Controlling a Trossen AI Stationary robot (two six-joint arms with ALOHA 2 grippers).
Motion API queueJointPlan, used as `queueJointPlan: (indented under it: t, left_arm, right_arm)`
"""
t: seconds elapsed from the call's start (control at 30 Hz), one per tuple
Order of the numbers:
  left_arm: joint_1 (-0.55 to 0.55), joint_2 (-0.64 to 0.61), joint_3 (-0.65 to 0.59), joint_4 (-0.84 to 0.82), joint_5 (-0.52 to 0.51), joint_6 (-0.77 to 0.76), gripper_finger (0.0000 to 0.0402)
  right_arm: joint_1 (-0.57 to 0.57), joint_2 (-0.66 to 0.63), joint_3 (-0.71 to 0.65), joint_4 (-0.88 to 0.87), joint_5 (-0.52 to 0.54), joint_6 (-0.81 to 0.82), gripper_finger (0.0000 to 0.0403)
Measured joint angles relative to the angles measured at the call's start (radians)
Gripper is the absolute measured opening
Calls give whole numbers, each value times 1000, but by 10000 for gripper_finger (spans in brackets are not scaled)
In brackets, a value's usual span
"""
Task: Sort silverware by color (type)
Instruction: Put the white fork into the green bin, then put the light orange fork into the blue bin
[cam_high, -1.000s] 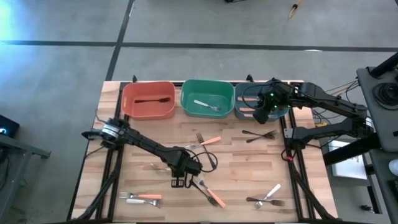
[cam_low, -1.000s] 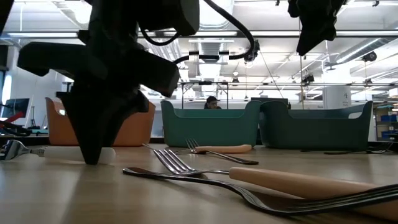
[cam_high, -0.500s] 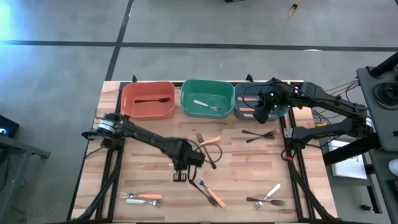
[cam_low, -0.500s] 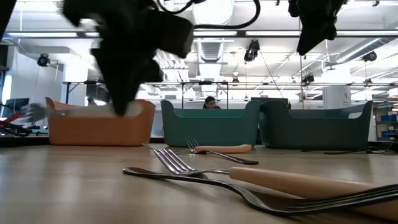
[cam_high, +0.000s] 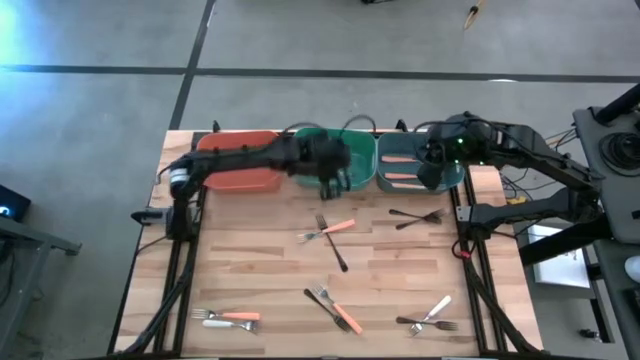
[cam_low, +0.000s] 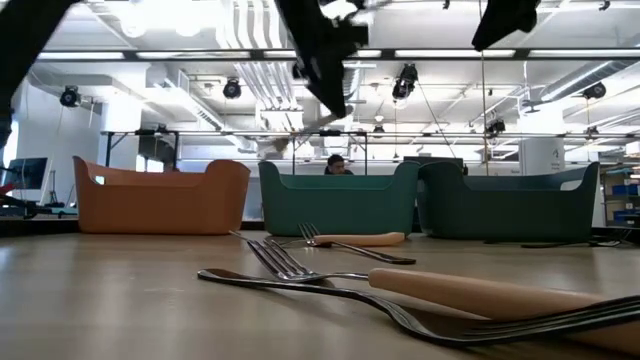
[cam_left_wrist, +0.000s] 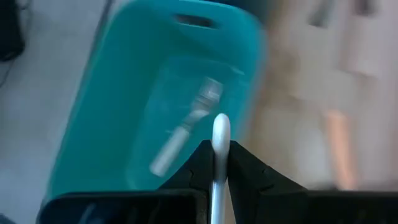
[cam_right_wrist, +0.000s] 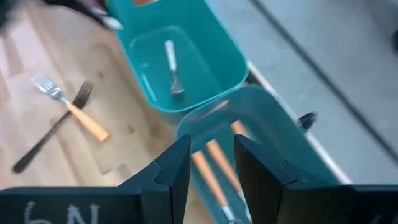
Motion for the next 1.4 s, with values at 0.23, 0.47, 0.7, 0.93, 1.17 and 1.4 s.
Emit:
queueJointPlan:
  t: [0.23,0.47,0.7,0.93,1.17,1.4]
  left_arm:
    - [130,176,233,-11,52,83,11]
    - [141,357,417,-46,97,193,11]
    - [143,364,337,-109,96,154,61]
    - [146,363,391,-115,90,118,111]
    - [113,279,424,-287,215,46,111]
    - [-67,214,420,-458,307,-65,93]
  right_arm:
    - [-2,-7,31,-1,128,-56,114]
    - [-2,-7,40,-1,127,-63,114]
    - [-2,-6,40,-1,128,-85,114]
    - [-2,-4,40,0,127,-85,114]
    - [-2,-4,40,0,126,-59,114]
    - [-2,1,37,0,126,-51,114]
